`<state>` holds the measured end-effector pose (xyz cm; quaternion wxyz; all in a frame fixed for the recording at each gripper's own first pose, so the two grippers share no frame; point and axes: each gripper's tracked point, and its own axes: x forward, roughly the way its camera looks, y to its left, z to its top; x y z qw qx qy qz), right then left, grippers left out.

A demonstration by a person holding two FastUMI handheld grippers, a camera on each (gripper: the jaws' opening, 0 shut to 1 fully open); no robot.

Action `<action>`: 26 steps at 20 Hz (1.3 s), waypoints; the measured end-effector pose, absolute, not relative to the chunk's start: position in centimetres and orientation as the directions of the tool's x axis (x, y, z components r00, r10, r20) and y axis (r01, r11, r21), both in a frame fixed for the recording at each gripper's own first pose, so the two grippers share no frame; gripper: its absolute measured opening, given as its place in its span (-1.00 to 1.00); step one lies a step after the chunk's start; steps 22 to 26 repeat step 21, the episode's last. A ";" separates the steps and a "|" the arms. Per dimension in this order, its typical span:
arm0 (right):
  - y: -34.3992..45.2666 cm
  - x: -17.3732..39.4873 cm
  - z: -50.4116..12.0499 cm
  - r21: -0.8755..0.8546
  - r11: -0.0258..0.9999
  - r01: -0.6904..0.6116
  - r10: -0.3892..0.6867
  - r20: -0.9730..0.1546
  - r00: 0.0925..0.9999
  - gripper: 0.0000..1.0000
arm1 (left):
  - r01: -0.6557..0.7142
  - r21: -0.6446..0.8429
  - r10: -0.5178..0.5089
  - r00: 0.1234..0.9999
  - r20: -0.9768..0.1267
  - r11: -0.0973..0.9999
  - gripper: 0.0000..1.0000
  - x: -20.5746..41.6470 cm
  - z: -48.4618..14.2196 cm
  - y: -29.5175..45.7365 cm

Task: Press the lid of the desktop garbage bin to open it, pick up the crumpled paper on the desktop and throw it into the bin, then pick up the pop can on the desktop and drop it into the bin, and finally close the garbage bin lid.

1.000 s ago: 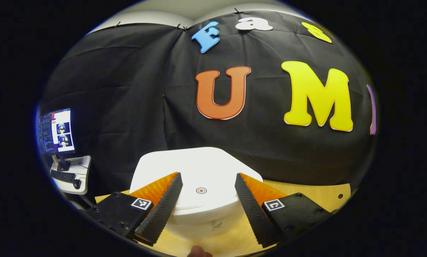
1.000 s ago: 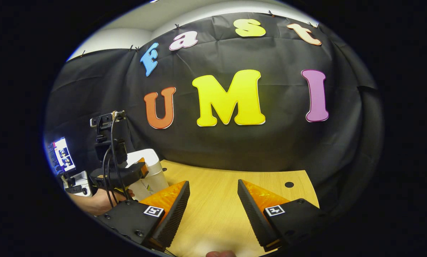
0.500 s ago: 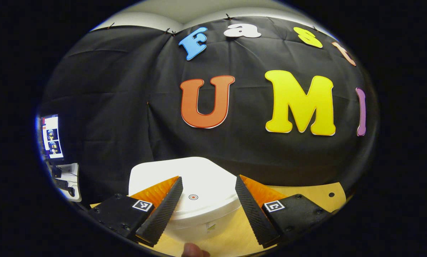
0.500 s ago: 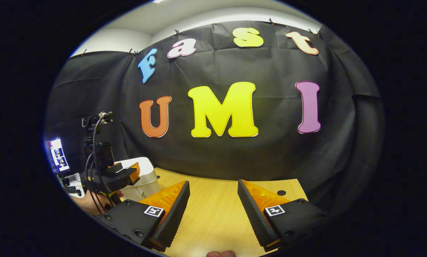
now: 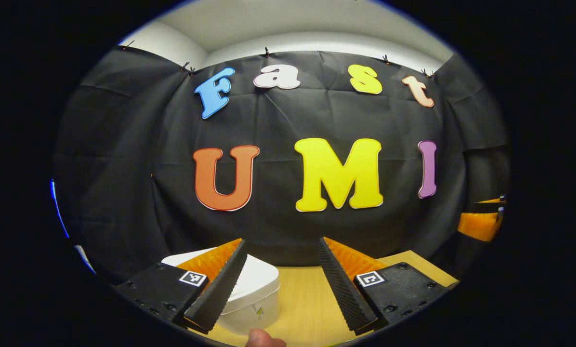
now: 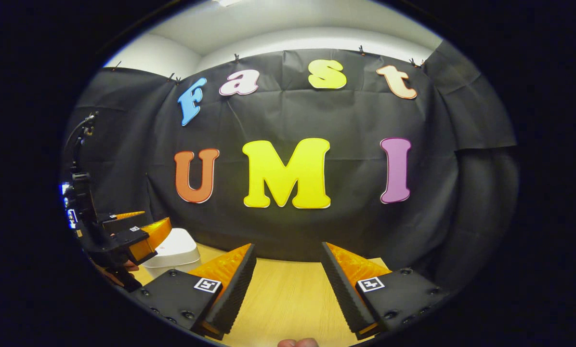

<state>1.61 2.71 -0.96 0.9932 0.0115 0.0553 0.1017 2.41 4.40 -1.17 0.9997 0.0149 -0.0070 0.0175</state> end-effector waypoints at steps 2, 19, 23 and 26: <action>2.5 0.9 -0.5 0.025 0.985 -0.172 0.173 -0.087 0.981 0.73 | -0.007 0.034 0.006 0.999 0.033 0.999 0.93 1.2 -0.1 3.3; 0.9 -1.2 0.5 -0.006 0.999 -0.045 0.044 -0.048 0.998 0.70 | 0.062 -0.034 -0.061 0.997 0.038 0.998 0.93 -2.5 1.4 0.6; 0.9 -1.2 0.7 -0.004 0.999 -0.049 0.048 -0.043 0.998 0.73 | 0.060 -0.036 -0.058 0.998 0.035 0.998 0.93 -2.4 1.3 0.7; 0.9 -1.2 0.7 -0.004 0.999 -0.049 0.048 -0.043 0.998 0.73 | 0.060 -0.036 -0.058 0.998 0.035 0.998 0.93 -2.4 1.3 0.7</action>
